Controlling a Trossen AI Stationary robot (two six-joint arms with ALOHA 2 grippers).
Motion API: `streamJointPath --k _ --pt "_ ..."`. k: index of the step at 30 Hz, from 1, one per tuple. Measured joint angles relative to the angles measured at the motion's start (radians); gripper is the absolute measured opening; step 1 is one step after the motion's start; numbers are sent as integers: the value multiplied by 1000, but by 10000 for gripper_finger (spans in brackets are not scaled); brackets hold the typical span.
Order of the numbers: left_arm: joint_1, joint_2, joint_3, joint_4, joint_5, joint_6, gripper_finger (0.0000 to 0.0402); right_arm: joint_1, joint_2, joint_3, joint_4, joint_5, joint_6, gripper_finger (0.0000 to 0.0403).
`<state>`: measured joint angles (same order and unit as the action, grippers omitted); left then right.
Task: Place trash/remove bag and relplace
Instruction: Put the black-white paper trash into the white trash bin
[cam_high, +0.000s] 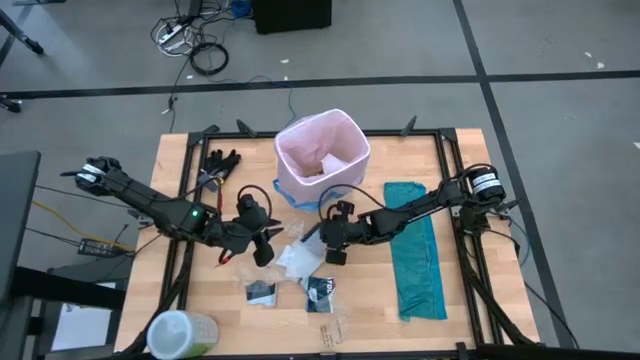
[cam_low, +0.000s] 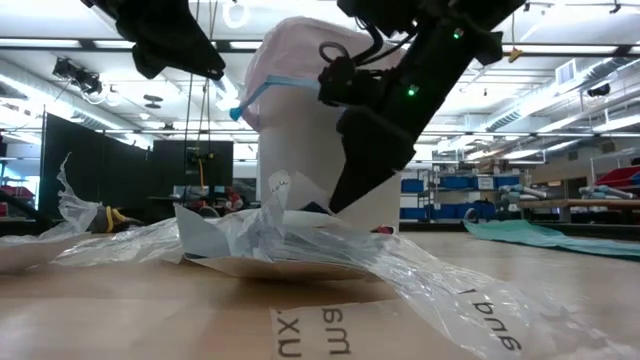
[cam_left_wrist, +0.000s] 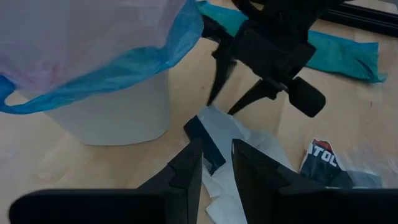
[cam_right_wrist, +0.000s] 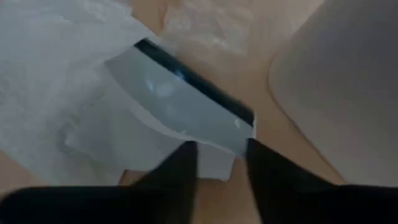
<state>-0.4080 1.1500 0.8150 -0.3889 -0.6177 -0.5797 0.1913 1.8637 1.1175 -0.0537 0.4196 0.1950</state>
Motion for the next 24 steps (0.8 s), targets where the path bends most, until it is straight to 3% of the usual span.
streamJointPath --k 3,4,9,15,24 --pt "0 0 0 0 -5 0 96 -18 0 0 1 -62 41 25" --pt "0 0 0 0 -6 0 96 -22 0 0 1 -71 55 14" --pt "0 0 0 1 2 0 96 -21 0 11 -7 -88 162 1" --pt "0 0 0 0 17 0 96 40 0 117 -37 -101 187 0" --pt "0 -45 0 -12 21 53 96 136 0 281 -238 -57 180 6"
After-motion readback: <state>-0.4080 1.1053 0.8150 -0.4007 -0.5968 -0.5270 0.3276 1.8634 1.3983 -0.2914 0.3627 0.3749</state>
